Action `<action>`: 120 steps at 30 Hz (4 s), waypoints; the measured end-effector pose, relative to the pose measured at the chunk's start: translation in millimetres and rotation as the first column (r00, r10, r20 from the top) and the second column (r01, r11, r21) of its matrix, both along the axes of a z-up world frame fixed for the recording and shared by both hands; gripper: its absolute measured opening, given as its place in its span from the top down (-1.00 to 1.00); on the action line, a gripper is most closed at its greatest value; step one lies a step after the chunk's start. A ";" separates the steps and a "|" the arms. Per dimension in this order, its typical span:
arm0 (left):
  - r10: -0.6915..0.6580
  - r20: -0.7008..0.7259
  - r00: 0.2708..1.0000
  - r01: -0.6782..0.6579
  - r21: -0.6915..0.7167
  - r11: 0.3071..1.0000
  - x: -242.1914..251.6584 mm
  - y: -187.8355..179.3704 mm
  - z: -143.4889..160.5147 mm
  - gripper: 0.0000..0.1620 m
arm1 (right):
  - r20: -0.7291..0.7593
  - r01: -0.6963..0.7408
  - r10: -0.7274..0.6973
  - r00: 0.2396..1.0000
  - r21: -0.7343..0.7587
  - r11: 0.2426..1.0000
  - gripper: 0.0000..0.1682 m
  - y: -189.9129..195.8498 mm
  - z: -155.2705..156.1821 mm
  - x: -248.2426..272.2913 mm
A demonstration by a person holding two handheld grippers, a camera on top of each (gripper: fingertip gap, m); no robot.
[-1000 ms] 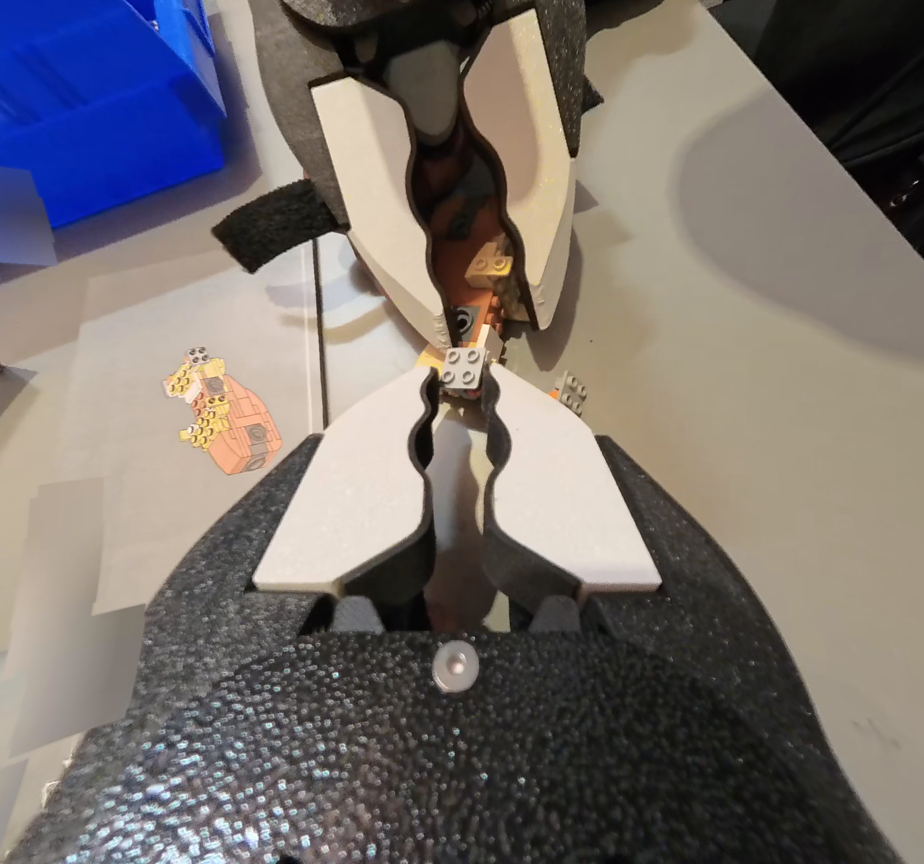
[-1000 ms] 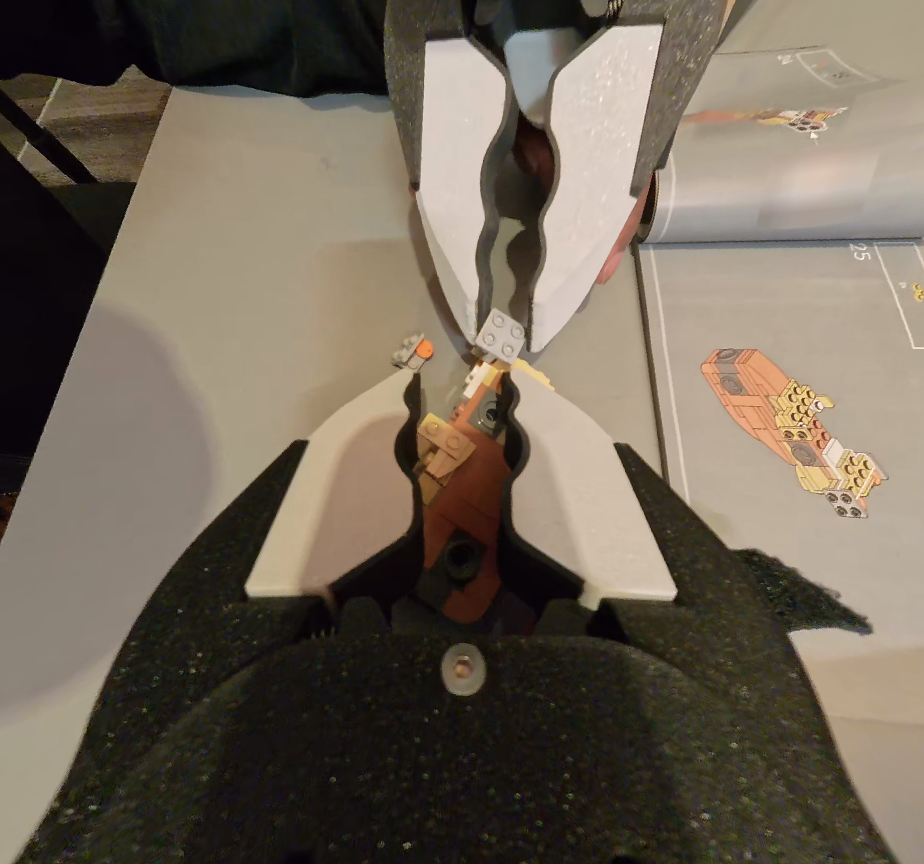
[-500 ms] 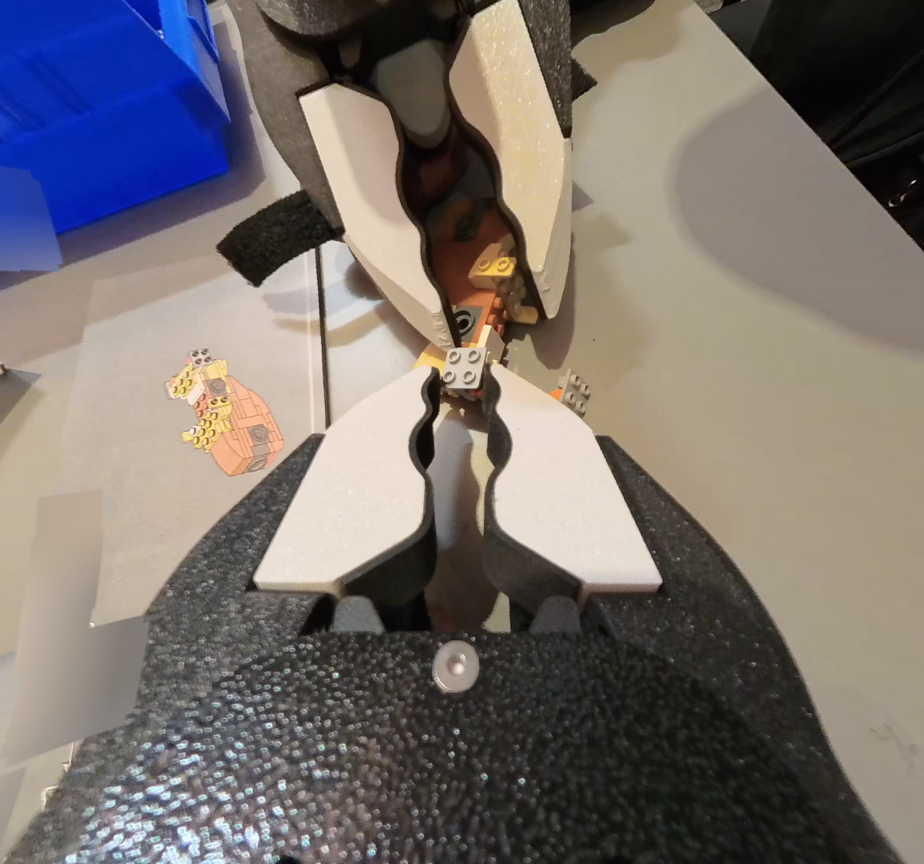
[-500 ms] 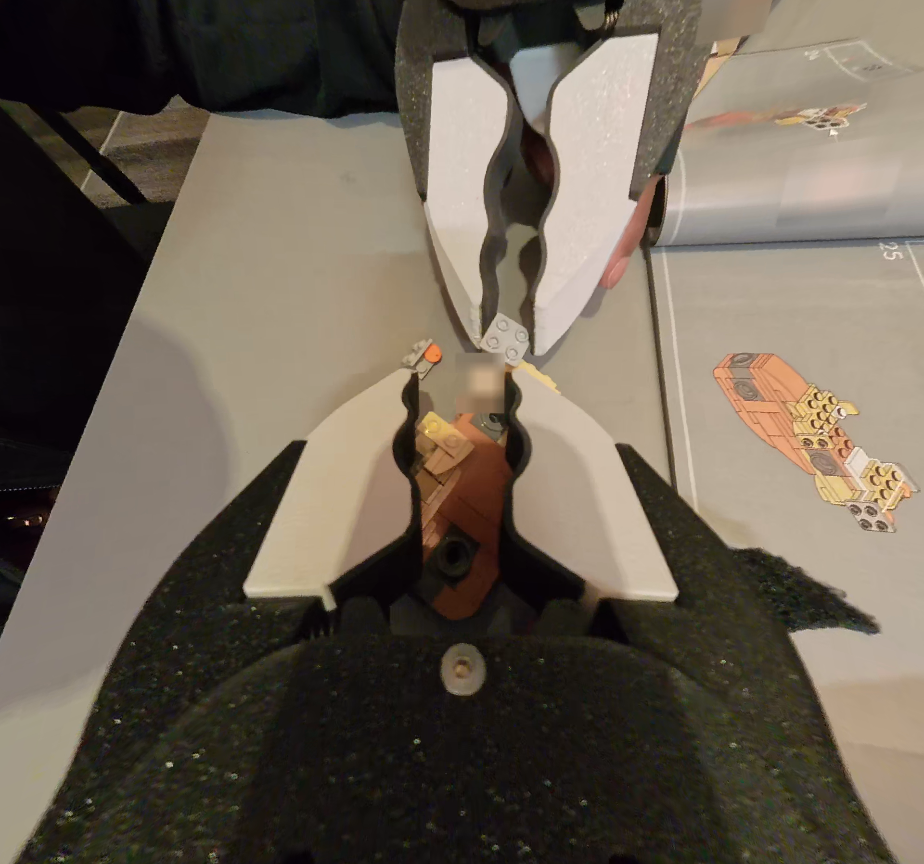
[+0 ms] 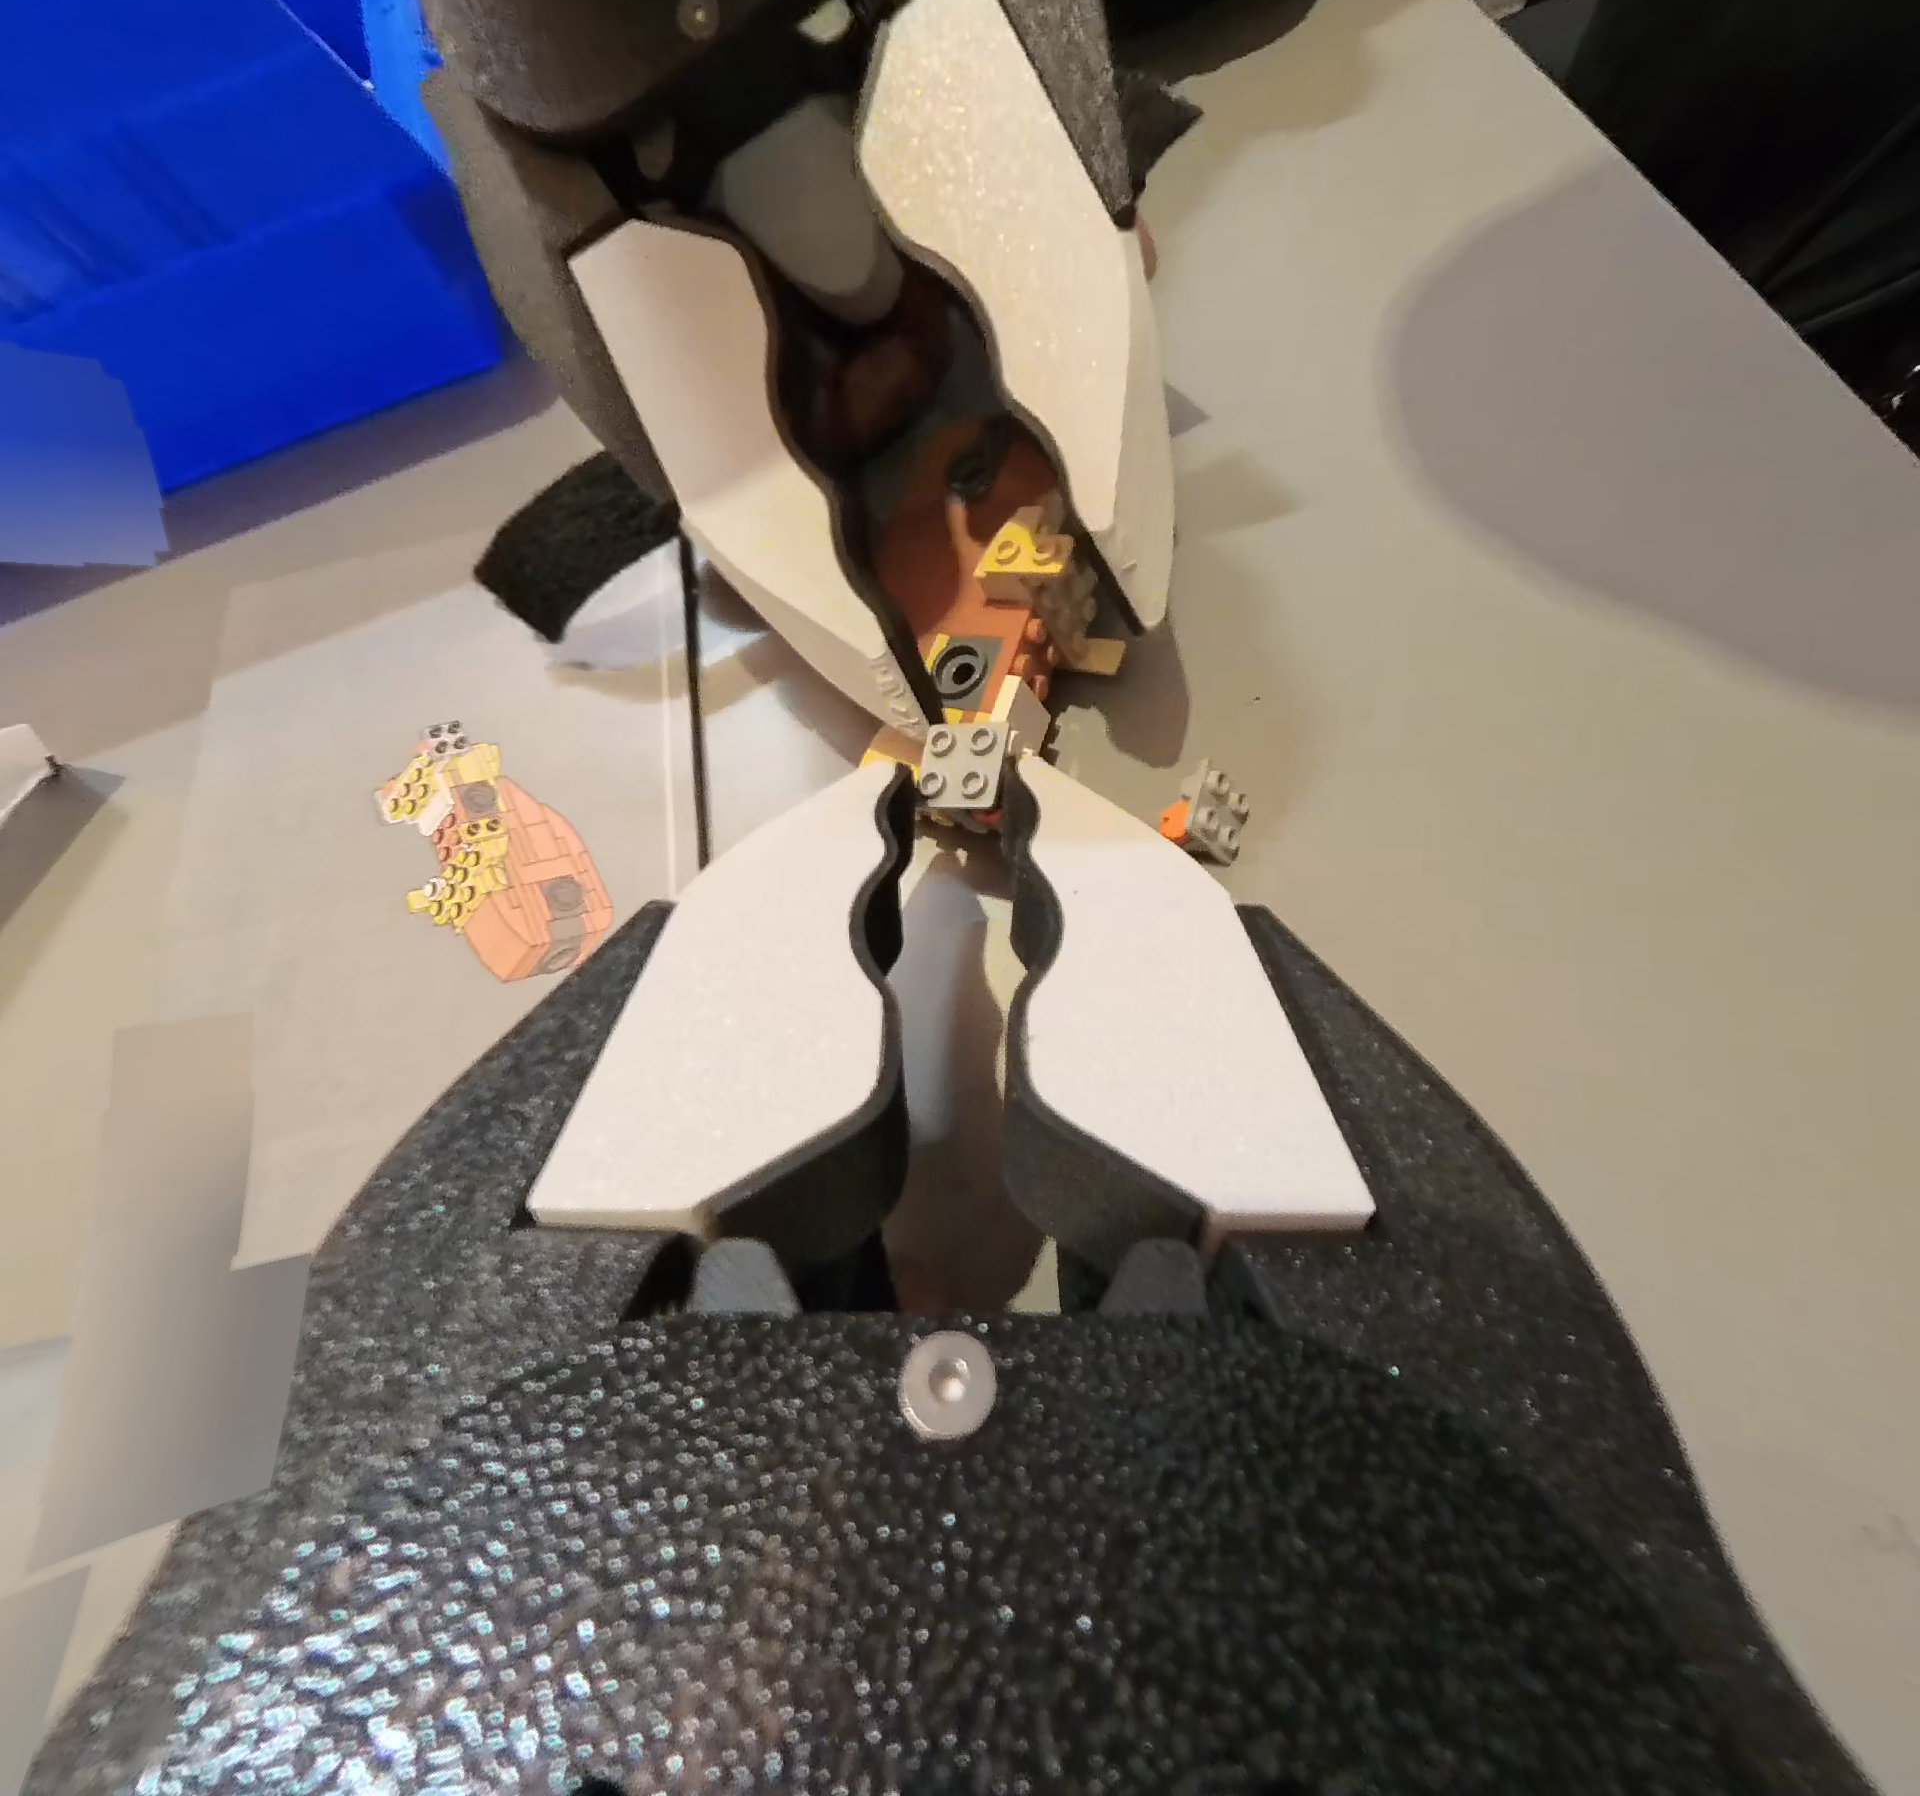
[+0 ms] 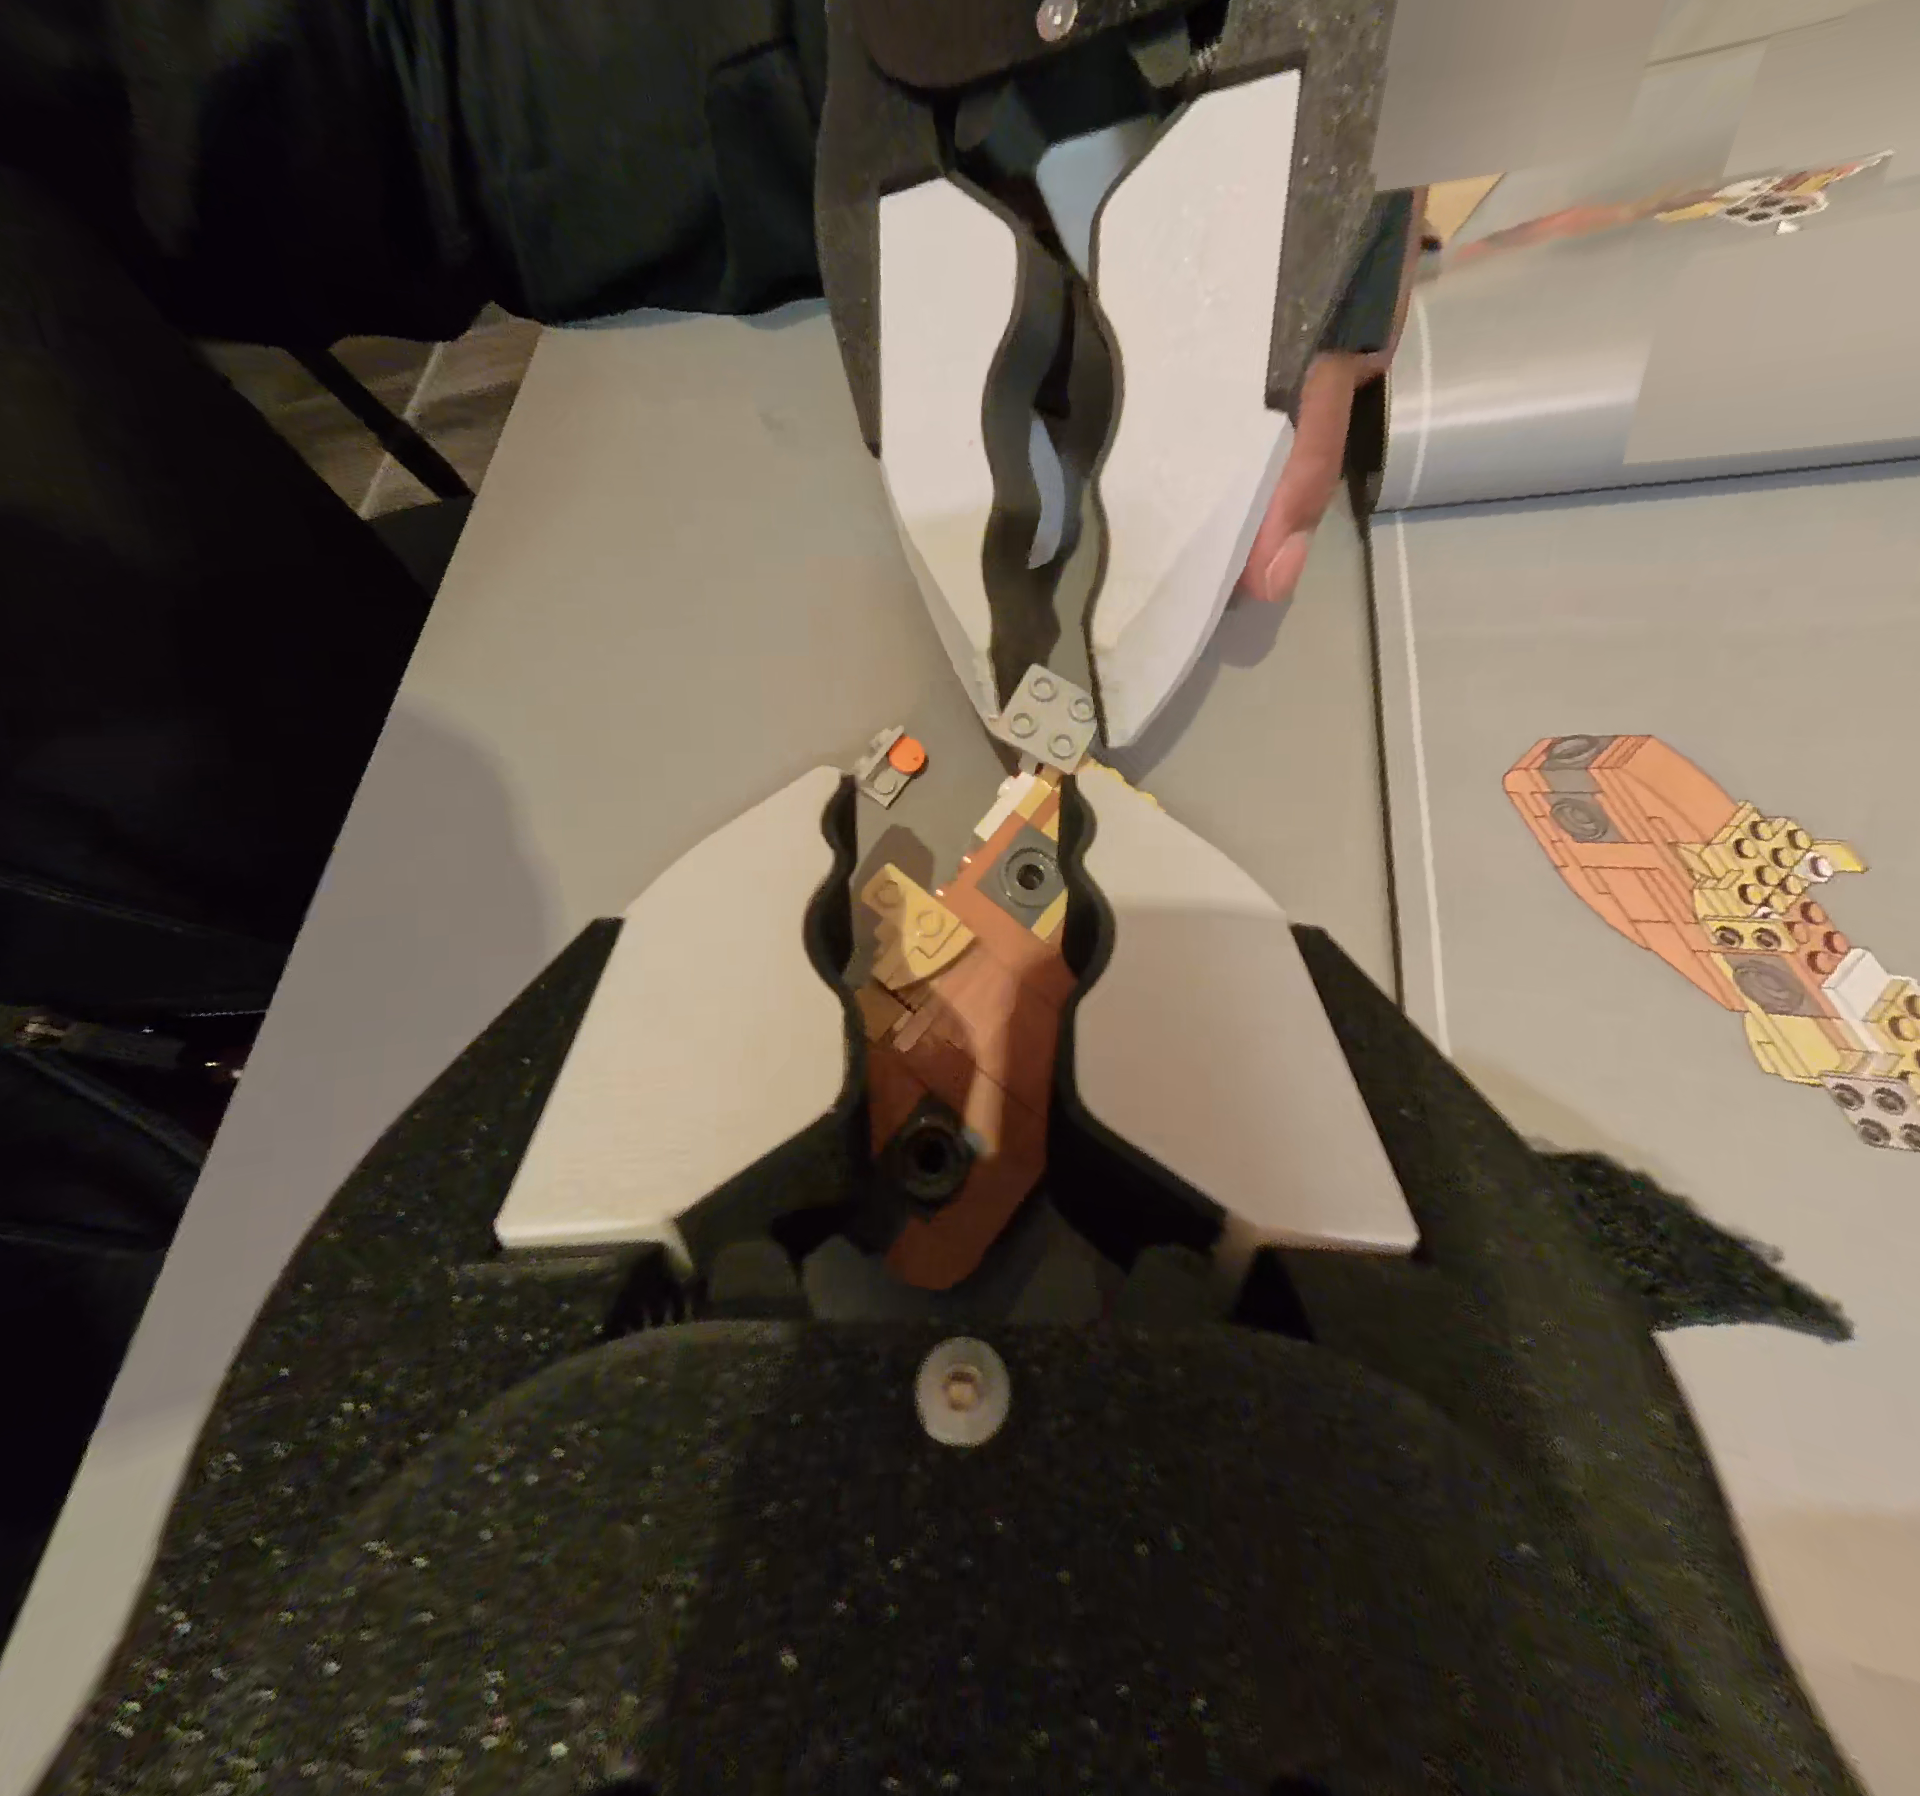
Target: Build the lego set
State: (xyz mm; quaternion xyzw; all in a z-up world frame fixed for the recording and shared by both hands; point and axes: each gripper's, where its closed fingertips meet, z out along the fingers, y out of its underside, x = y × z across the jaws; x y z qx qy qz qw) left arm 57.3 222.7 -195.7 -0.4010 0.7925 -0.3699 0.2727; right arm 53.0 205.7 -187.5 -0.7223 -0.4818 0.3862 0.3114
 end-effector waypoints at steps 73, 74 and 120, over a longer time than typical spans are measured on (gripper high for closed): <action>0.071 -0.011 0.997 -0.070 0.064 0.995 -4.1 4.1 -1.1 0.82 | -0.042 -0.042 0.036 0.998 -0.143 0.989 0.58 -1.0 -0.9 -2.9; 0.071 -0.011 0.997 -0.070 0.064 0.995 -4.3 4.0 -1.2 0.82 | -0.042 -0.042 0.036 0.998 -0.143 0.989 0.58 -1.1 -0.9 -2.9; 0.529 0.005 0.849 -0.528 -0.046 0.848 -12.2 11.7 2.1 0.56 | -0.058 -0.039 0.030 0.998 -0.148 0.988 0.59 0.2 0.7 -3.2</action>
